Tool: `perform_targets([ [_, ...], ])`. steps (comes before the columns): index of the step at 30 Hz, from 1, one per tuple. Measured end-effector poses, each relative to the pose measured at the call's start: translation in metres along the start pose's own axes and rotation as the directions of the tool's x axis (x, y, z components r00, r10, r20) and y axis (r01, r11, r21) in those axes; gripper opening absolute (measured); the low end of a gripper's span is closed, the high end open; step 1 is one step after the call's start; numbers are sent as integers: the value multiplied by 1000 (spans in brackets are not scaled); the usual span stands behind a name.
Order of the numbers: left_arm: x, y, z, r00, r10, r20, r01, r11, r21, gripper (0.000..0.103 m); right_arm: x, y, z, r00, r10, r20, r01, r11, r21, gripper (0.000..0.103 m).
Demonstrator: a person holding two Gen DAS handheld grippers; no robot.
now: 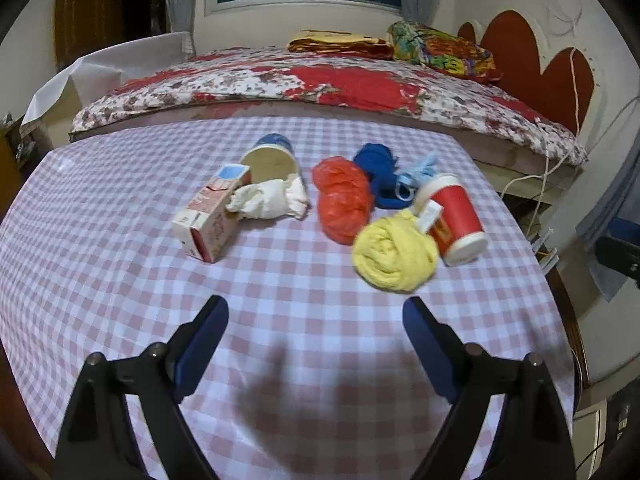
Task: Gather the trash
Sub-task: 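Grasp the red paper cup with the right tool while the left tool grasps the yellow yarn ball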
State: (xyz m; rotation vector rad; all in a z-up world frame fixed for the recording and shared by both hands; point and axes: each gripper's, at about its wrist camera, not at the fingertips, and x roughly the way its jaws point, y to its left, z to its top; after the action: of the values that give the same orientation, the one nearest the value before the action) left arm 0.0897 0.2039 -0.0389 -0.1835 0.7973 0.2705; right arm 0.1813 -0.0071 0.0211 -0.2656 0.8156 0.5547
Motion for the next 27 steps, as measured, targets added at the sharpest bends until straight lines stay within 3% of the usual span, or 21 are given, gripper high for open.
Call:
perform_targets([
  [4,10,10,5,1000,2,-6,-2,1000,-8,90,38,16,13,999,19,-35,-20,1000,-21,89],
  [7,19,14,9,1000,1,-12,-1,1000,-17,90,66,19,17,997,20,-69,-21,1000,-18,82],
  [20,51,11,18,999,-3,-42,2,1000,-29,90,150,17,35,986,80,-148,-75,996,37,81],
  [22,55,8,19,999,-10,-45,9,1000,-26,88,159,14,35,982,97,-162,-91,995,48,71],
  [23,56,5,19,999,-14,-46,13,1000,-23,88,160,11,35,981,111,-159,-103,993,61,59],
  [27,61,-9,20,998,-42,-51,42,999,-10,88,150,-8,33,989,81,-120,-72,994,83,58],
])
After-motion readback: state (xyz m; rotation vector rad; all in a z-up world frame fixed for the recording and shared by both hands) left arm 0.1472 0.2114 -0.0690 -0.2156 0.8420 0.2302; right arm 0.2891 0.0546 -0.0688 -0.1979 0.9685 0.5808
